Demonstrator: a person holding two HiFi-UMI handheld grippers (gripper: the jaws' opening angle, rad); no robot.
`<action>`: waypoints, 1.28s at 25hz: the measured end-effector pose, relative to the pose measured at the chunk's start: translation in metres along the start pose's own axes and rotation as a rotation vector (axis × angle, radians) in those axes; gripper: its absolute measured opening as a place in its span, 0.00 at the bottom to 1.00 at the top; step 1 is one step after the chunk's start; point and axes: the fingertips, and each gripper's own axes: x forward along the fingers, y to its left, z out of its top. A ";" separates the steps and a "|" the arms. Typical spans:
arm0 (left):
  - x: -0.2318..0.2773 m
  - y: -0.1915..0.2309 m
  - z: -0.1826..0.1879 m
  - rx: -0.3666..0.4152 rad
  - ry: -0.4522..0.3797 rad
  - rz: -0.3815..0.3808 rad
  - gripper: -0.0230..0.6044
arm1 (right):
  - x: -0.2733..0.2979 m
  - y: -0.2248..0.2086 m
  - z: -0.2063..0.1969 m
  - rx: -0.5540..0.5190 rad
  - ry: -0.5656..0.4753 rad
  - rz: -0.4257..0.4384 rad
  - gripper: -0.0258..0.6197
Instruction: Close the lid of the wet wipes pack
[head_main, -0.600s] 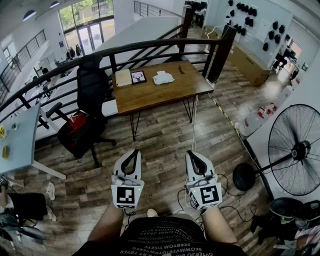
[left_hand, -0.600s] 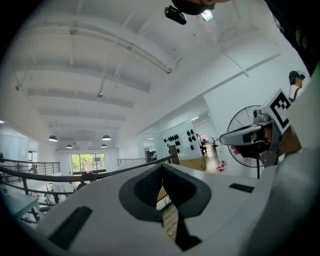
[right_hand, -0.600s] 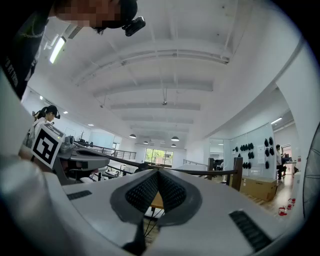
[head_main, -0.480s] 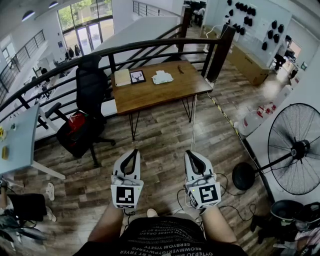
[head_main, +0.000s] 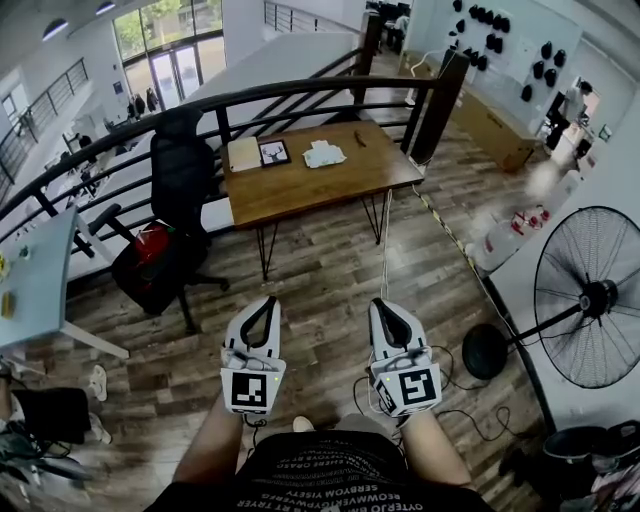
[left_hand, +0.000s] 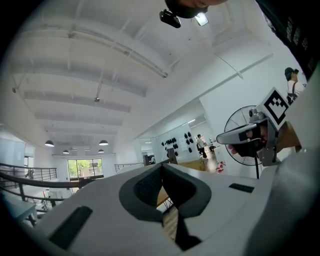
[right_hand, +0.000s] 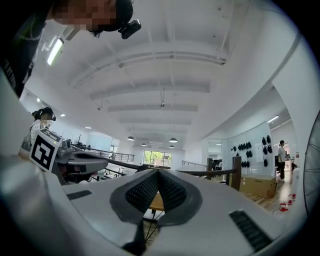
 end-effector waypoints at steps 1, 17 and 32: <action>0.000 0.000 -0.001 -0.001 0.001 -0.001 0.08 | -0.001 0.000 0.000 0.001 -0.001 0.000 0.06; 0.016 0.015 -0.018 -0.103 0.006 -0.004 0.08 | 0.020 -0.015 -0.011 0.017 0.015 0.000 0.14; 0.121 0.043 -0.044 -0.110 0.064 0.044 0.08 | 0.113 -0.072 -0.047 0.045 0.062 0.066 0.15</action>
